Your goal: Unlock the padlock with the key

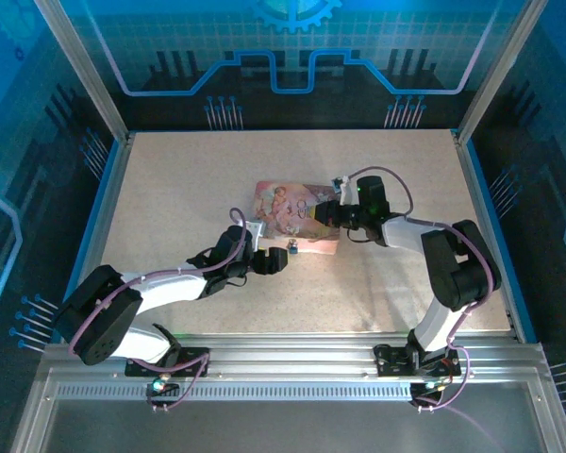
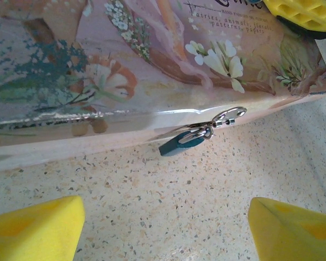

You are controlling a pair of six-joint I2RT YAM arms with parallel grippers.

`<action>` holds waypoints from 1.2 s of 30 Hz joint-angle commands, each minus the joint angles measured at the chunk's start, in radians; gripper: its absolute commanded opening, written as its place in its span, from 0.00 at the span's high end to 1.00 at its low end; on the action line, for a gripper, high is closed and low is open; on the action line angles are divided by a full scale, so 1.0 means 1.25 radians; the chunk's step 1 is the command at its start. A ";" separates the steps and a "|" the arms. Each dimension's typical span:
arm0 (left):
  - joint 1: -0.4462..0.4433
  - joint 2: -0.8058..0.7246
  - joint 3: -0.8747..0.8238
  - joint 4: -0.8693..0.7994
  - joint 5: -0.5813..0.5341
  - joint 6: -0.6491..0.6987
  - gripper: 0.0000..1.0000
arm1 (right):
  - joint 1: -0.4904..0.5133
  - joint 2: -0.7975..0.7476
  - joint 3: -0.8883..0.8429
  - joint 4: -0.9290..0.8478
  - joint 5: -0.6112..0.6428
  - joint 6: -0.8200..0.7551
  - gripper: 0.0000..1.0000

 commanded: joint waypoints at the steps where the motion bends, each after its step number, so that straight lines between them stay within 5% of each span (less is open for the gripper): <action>1: 0.006 0.002 0.005 0.018 0.014 0.026 0.20 | 0.017 0.031 -0.082 -0.078 0.013 0.024 0.96; 18: 0.004 0.053 0.002 0.097 0.064 0.024 0.23 | 0.077 -0.005 -0.159 -0.028 0.028 0.088 0.96; 36: 0.022 0.153 0.044 0.205 -0.013 0.086 0.25 | 0.077 -0.028 -0.152 -0.060 0.055 0.067 0.96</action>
